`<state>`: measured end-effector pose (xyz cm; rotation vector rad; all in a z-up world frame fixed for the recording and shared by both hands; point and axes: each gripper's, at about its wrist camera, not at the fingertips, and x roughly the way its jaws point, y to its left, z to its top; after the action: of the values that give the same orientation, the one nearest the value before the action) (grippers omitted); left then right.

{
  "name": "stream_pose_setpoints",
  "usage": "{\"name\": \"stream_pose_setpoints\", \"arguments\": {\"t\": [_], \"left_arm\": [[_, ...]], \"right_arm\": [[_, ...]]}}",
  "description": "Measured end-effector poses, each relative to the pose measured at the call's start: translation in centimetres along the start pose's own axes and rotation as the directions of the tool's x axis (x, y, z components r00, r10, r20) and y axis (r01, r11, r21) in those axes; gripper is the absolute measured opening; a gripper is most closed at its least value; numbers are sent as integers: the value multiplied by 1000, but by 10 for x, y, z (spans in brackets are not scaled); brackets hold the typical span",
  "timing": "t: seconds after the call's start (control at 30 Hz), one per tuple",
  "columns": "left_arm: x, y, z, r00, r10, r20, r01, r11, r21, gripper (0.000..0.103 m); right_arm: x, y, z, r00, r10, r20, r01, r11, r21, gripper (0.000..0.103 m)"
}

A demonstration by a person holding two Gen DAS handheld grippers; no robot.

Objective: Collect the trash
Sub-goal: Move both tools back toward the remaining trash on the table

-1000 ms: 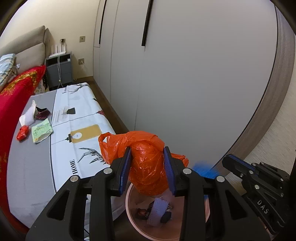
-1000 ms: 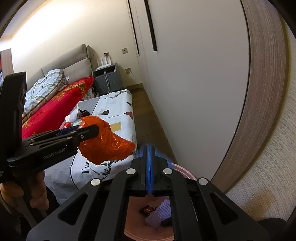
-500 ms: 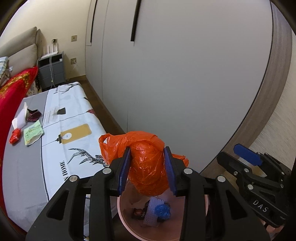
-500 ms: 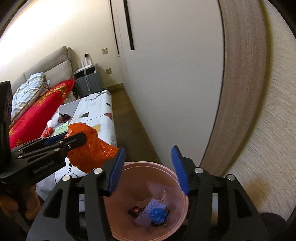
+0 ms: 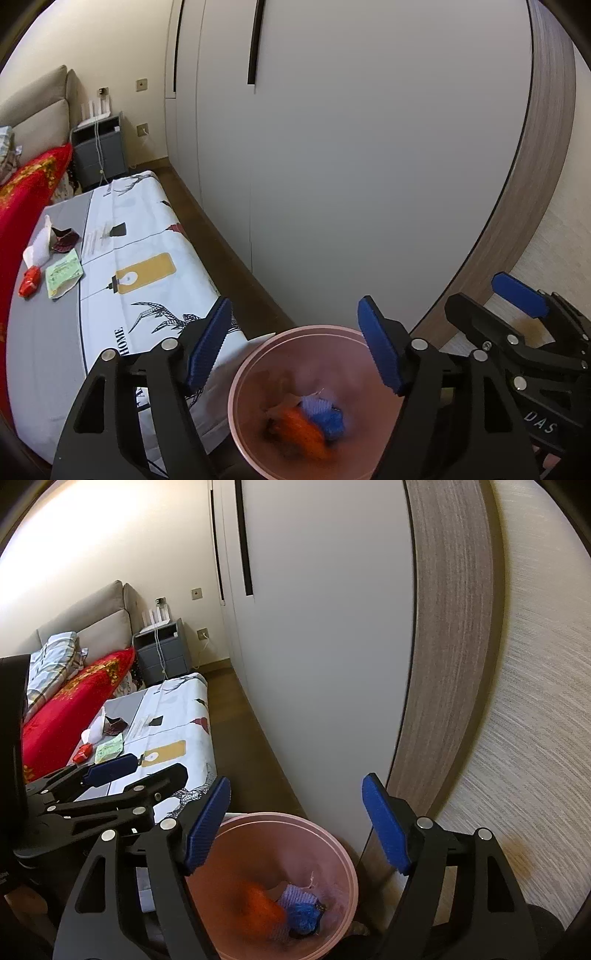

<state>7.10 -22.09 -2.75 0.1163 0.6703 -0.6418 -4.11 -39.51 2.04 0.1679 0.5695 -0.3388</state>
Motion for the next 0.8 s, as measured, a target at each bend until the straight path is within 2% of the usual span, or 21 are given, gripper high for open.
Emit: {"name": "stream_pose_setpoints", "arguments": {"t": [0.2, 0.3, 0.43, 0.57, 0.63, 0.7, 0.8], "left_arm": [[-4, 10, 1, 999, 44, 2, -44, 999, -18, 84], [-7, 21, 2, 997, 76, -5, -77, 996, -37, 85], [-23, 50, 6, 993, 115, -24, -117, 989, -92, 85], [-59, 94, 24, 983, 180, 23, -174, 970, -167, 85], [-78, 117, 31, 974, 222, 51, -208, 959, -190, 86], [-99, 145, 39, 951, 296, 87, -275, 942, -192, 86], [-124, 188, 47, 891, 436, 128, -410, 892, -190, 89]], "right_arm": [[4, 3, -1, 1000, 5, -6, -5, 1000, -11, 76], [3, 5, -1, 1000, 16, -9, -16, 1000, -14, 80], [0, 13, 3, 997, 66, -26, -66, 998, -23, 84], [-2, 35, 19, 990, 140, -14, -141, 989, -45, 86], [1, 52, 30, 984, 181, -5, -181, 982, -59, 86], [5, 71, 38, 975, 220, 1, -219, 972, -78, 87], [17, 110, 49, 960, 279, 7, -276, 954, -119, 87]]}}
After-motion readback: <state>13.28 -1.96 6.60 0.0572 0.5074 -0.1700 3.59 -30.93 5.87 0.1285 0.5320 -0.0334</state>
